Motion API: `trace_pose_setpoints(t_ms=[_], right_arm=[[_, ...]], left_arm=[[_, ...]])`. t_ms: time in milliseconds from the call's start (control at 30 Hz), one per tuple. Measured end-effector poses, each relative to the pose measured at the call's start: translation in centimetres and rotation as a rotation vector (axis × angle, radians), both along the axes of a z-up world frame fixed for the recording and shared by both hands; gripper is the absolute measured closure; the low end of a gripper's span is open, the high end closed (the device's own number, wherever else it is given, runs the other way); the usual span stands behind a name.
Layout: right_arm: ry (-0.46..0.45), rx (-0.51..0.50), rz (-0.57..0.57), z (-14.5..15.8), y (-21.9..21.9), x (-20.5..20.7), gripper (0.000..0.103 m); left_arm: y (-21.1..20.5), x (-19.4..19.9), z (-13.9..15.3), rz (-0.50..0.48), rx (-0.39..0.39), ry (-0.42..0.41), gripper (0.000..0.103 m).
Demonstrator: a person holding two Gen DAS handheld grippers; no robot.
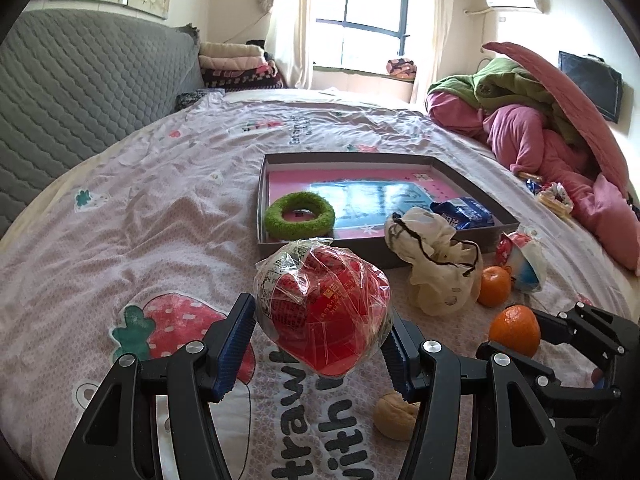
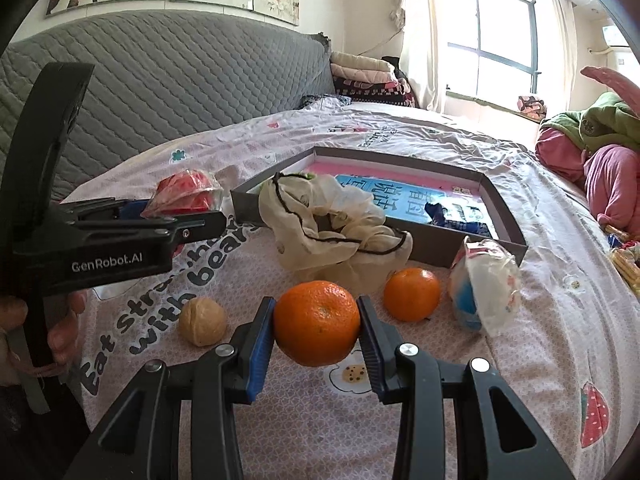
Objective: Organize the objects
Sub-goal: 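Lift the red bagged ball with the left tool while the right tool lifts the orange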
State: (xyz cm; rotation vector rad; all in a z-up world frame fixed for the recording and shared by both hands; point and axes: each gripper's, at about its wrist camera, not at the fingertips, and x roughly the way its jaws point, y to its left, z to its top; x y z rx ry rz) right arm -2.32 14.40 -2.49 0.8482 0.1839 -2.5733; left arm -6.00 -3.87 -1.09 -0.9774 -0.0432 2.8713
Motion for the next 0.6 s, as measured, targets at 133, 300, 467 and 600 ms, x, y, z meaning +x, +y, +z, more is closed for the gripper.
trace_pose_setpoints(t_ms=[133, 300, 467, 600], right_arm=[[0.018, -0.003, -0.009, 0.4, 0.3, 0.1, 0.063], [0.037, -0.01, -0.019, 0.8, 0.7, 0.1, 0.063], [0.053, -0.023, -0.027, 1.3, 1.2, 0.1, 0.063], [0.083, -0.021, -0.034, 1.9, 1.2, 0.1, 0.063]], left_arm=[[0.3, 0.4, 0.2, 0.003, -0.015, 0.02, 0.042], [0.7, 0.8, 0.3, 0.002, -0.025, 0.036, 0.042], [1.0, 1.2, 0.4, -0.01, -0.033, 0.056, 0.042], [1.3, 1.5, 0.7, -0.016, -0.036, 0.076, 0.042]])
